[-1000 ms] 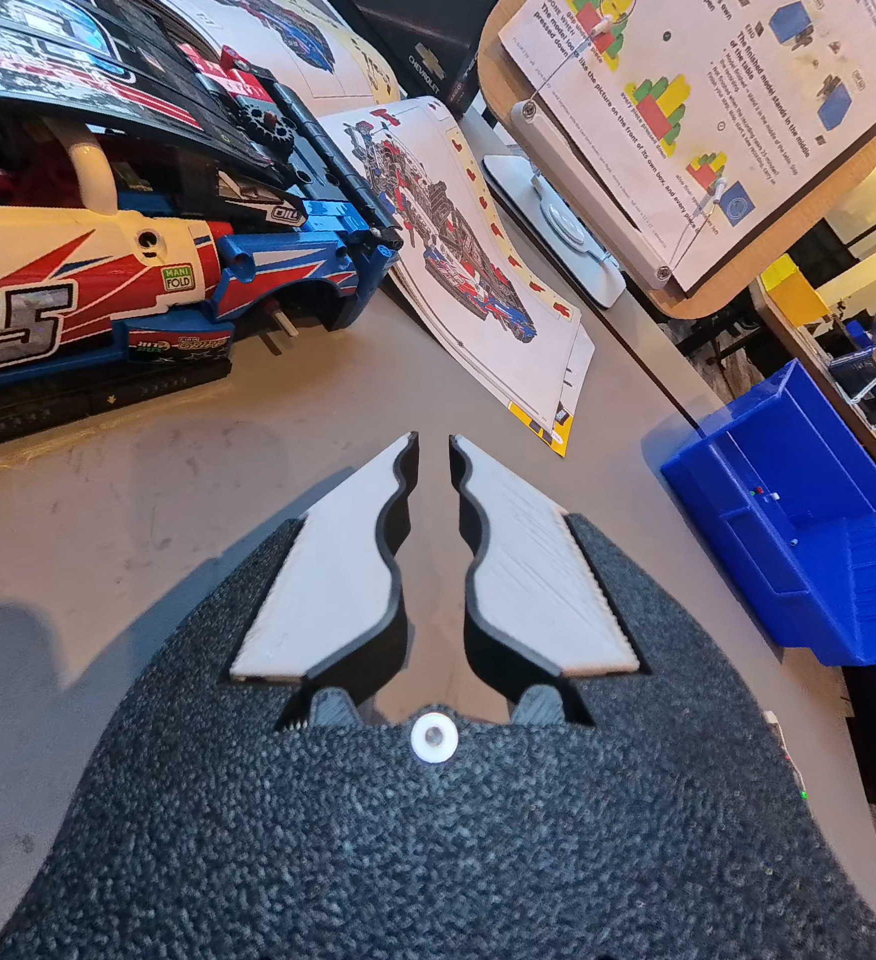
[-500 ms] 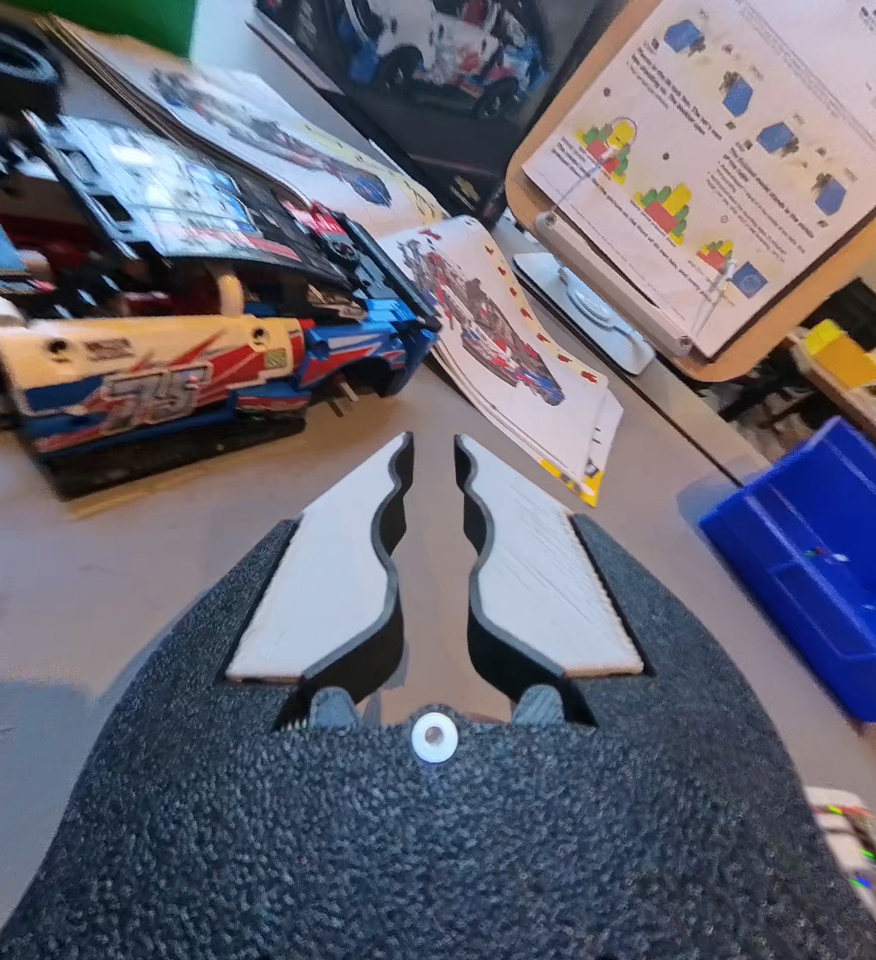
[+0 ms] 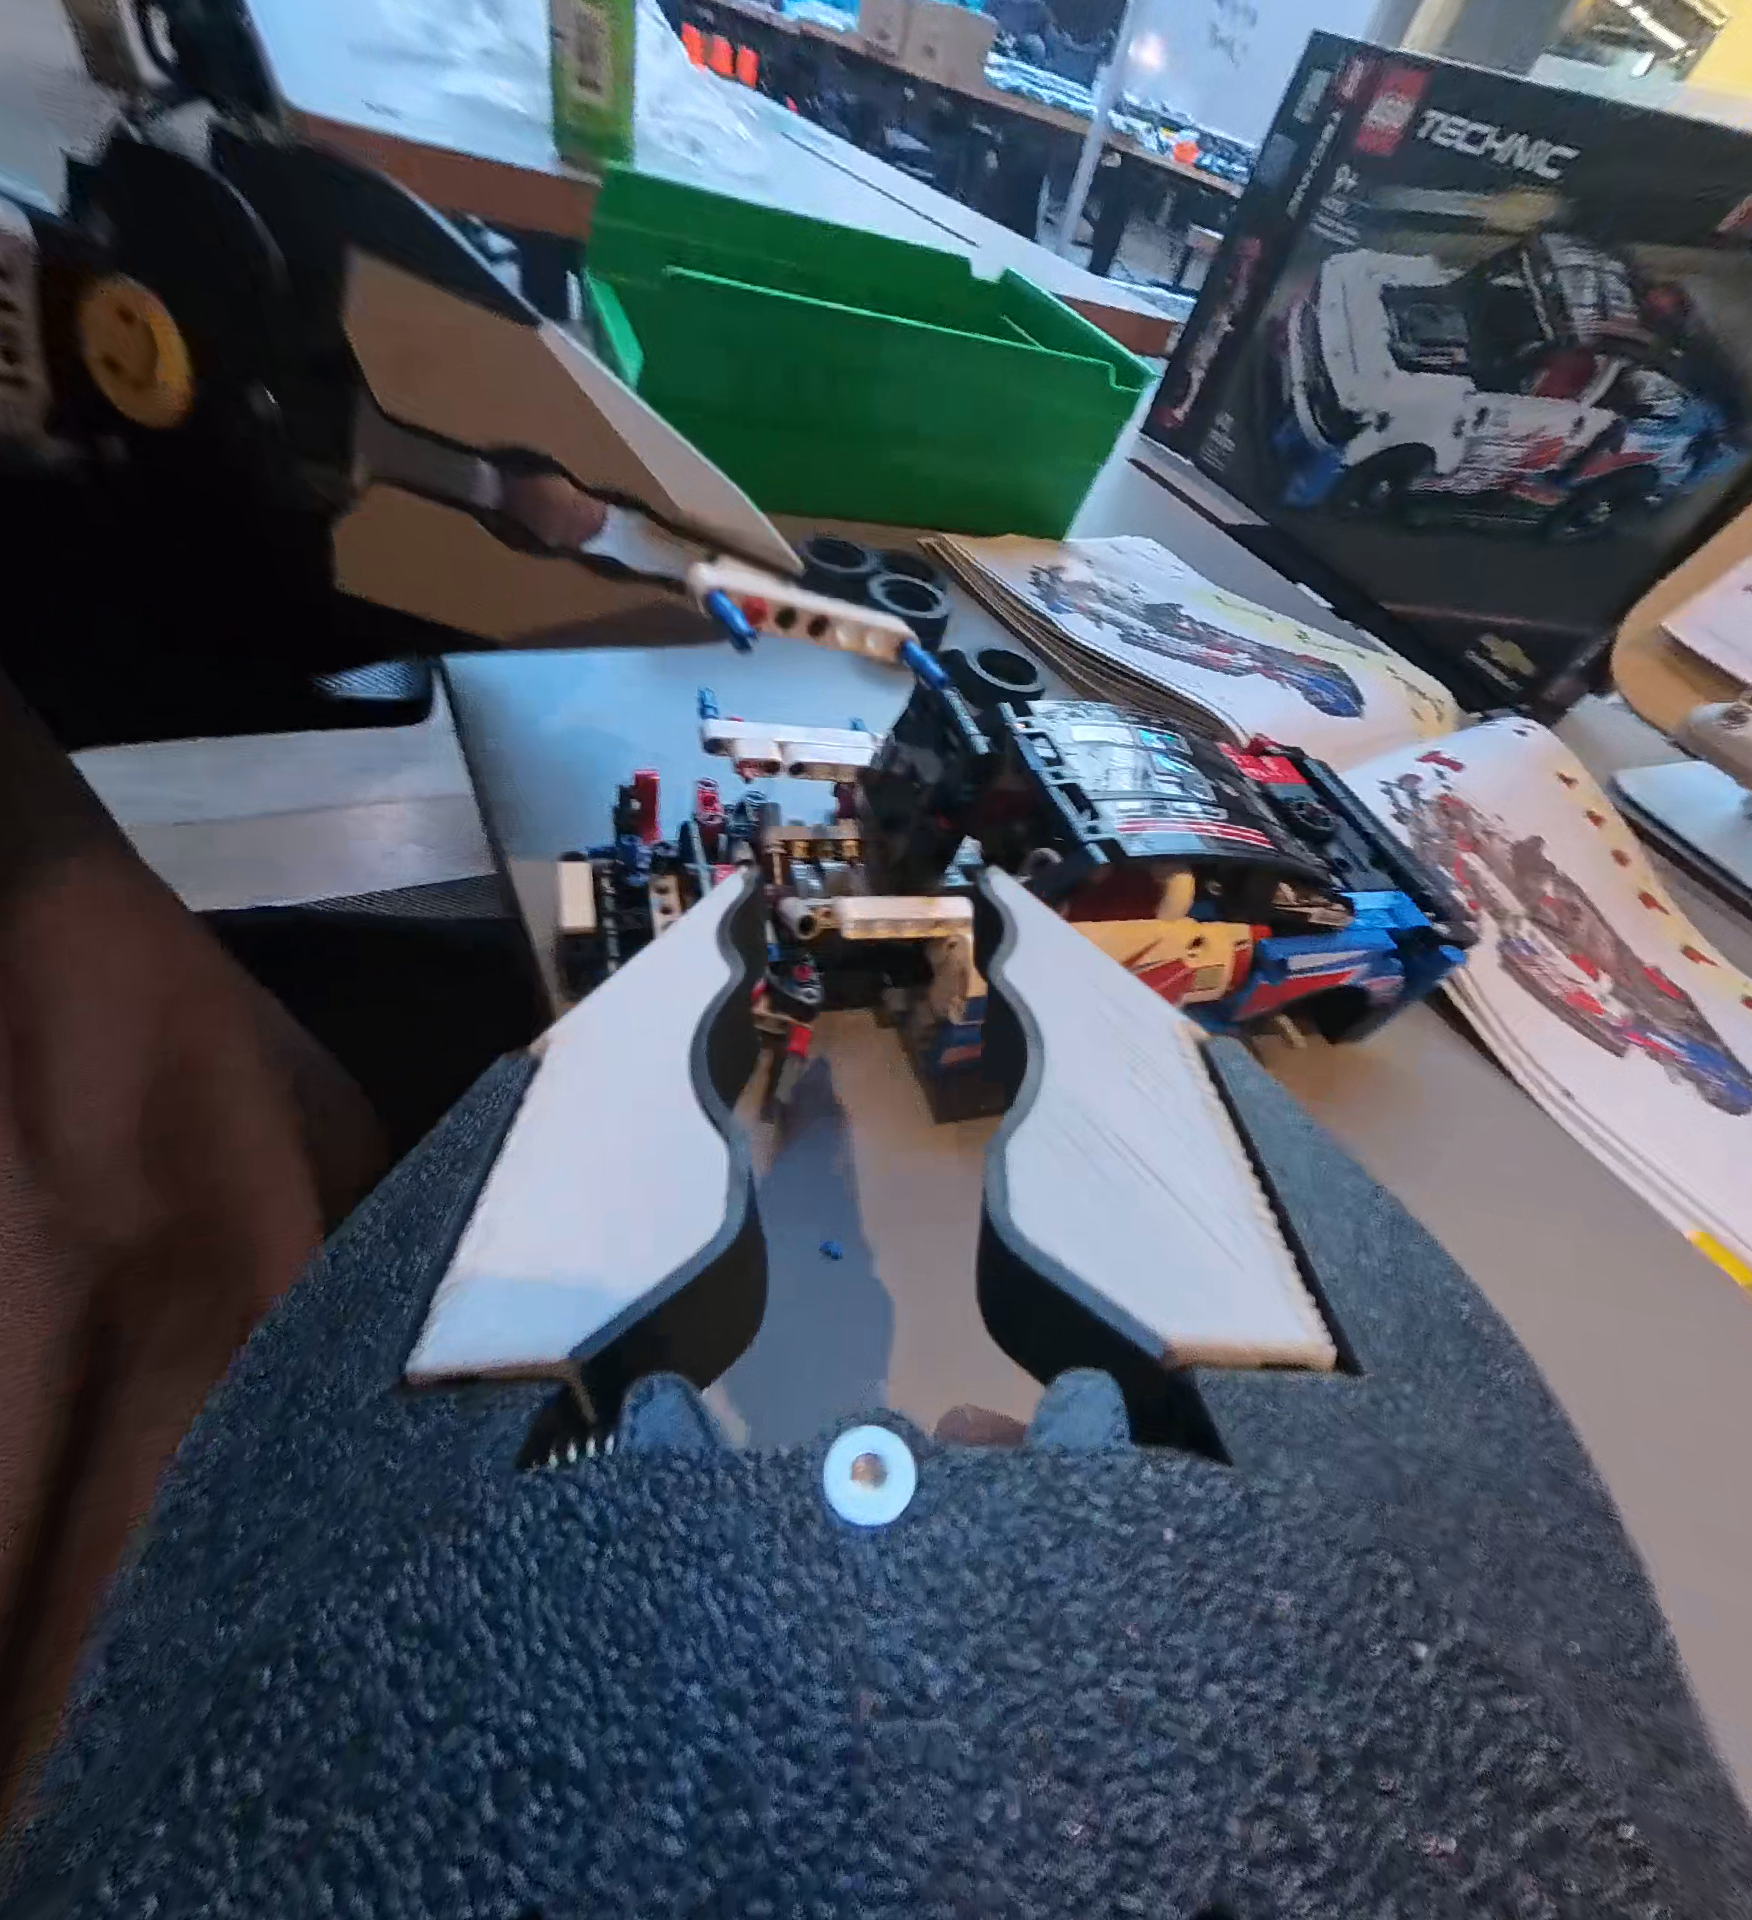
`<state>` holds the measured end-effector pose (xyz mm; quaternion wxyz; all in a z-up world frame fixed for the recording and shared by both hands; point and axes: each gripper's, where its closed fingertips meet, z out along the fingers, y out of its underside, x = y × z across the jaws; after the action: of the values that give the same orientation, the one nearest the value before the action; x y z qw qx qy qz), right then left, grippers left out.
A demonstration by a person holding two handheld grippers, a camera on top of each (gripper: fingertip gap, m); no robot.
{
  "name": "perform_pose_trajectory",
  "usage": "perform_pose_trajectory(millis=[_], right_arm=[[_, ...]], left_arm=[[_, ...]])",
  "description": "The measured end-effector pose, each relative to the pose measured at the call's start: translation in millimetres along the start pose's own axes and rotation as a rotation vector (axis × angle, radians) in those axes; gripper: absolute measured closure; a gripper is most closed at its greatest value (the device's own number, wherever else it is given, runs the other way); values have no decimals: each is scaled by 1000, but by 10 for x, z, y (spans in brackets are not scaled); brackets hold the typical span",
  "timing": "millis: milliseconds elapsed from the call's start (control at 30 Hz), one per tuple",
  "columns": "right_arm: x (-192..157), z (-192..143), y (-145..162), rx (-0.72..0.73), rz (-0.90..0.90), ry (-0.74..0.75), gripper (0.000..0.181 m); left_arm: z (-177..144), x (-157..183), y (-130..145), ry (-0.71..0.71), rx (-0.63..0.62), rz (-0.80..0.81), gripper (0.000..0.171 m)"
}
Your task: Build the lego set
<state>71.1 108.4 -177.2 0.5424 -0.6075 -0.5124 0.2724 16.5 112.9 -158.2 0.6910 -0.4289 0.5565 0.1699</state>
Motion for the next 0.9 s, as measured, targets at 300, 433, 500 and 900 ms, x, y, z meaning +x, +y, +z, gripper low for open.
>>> perform_pose_trajectory(millis=[300, 433, 500, 900], right_arm=[[-165, 37, 103, 23, 260, -176, 128], [-154, 56, 116, 35, 303, -196, 127], [-150, 69, 116, 40, 313, -199, 126], [-229, 136, 71, 53, 332, -259, 119]], left_arm=[[95, 267, -194, 14, -16, 28, 167], [114, 325, -207, 19, -6, 43, 167], [119, 347, -210, 22, -1, 49, 167], [115, 352, -231, 16, 25, 42, 167]])
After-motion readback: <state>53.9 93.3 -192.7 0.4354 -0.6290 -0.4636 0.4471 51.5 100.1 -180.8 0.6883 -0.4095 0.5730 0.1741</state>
